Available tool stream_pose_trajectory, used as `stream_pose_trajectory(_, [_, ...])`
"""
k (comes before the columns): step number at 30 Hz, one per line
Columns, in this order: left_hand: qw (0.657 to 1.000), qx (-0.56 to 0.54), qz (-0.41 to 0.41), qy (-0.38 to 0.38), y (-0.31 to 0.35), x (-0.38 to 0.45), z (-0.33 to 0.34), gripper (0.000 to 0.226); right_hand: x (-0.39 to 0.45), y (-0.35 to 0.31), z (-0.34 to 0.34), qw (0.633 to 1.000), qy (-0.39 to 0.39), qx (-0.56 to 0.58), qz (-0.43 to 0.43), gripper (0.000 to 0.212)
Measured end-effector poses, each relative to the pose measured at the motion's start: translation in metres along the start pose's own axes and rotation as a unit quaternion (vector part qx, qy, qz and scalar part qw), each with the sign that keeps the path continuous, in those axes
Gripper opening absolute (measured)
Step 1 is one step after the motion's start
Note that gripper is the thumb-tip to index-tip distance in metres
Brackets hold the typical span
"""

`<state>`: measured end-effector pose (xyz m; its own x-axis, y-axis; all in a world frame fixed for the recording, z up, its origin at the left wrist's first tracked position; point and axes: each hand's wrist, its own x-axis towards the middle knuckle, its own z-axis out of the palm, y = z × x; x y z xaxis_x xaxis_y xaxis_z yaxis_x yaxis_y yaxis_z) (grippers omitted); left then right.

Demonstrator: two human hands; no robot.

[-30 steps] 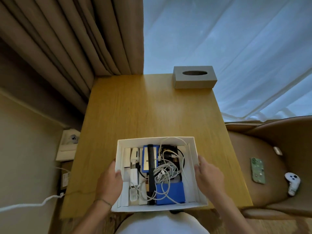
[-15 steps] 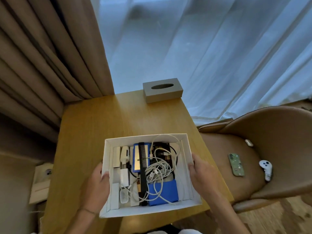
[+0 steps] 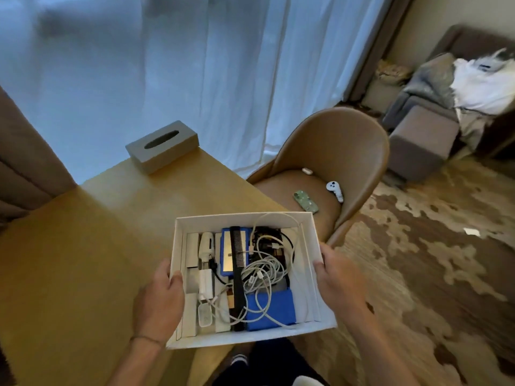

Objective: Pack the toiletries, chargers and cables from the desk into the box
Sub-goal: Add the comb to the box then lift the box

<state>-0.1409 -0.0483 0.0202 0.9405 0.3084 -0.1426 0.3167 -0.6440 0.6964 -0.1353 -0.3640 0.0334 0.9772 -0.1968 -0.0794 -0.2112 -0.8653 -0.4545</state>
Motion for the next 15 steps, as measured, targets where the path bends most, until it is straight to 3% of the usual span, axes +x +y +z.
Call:
stream_pose_trajectory(5, [0.991, 0.037, 0.086, -0.093, 0.032, -0.031, 0.022, 0.029, -0.077, 0.049, -0.018, 0.992, 0.044, 0.027, 0.111, 0.031])
stream_pose_trajectory(12, [0.96, 0.074, 0.195, -0.185, 0.074, -0.101, 0.072, 0.039, -0.2, 0.128, -0.037, 0.96, 0.144, 0.046, 0.235, 0.014])
stream_pose_trajectory(15, [0.94, 0.076, 0.252, -0.218, 0.088, -0.143, 0.1, 0.037, -0.256, 0.162, -0.048, 0.94, 0.164, 0.059, 0.294, 0.019])
